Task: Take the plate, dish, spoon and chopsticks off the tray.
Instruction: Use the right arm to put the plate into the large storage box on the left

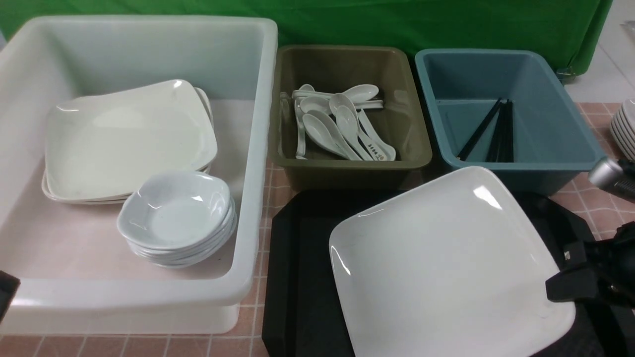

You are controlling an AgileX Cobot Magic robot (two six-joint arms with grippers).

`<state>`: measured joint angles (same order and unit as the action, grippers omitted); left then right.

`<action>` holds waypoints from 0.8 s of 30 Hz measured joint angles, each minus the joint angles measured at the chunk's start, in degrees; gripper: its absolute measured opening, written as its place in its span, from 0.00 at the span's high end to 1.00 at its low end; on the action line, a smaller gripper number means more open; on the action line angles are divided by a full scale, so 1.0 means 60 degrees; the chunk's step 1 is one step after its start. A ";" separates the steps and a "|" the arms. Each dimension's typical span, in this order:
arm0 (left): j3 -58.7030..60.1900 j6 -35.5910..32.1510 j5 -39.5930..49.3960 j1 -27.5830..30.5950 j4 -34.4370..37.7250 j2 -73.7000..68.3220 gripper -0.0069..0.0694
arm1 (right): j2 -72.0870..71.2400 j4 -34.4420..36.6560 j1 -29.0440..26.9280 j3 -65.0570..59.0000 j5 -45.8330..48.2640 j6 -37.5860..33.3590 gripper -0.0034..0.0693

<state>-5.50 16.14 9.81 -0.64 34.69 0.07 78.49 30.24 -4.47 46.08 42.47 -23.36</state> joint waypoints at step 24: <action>-0.1197 -0.1127 0.1340 -0.0018 -0.0318 0.0002 0.88 | 0.0019 0.0089 -0.0208 0.3727 0.2821 0.0098 0.85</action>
<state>-12.69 9.38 17.85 -0.74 32.78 0.08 78.60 30.78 -5.72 68.44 59.40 -22.78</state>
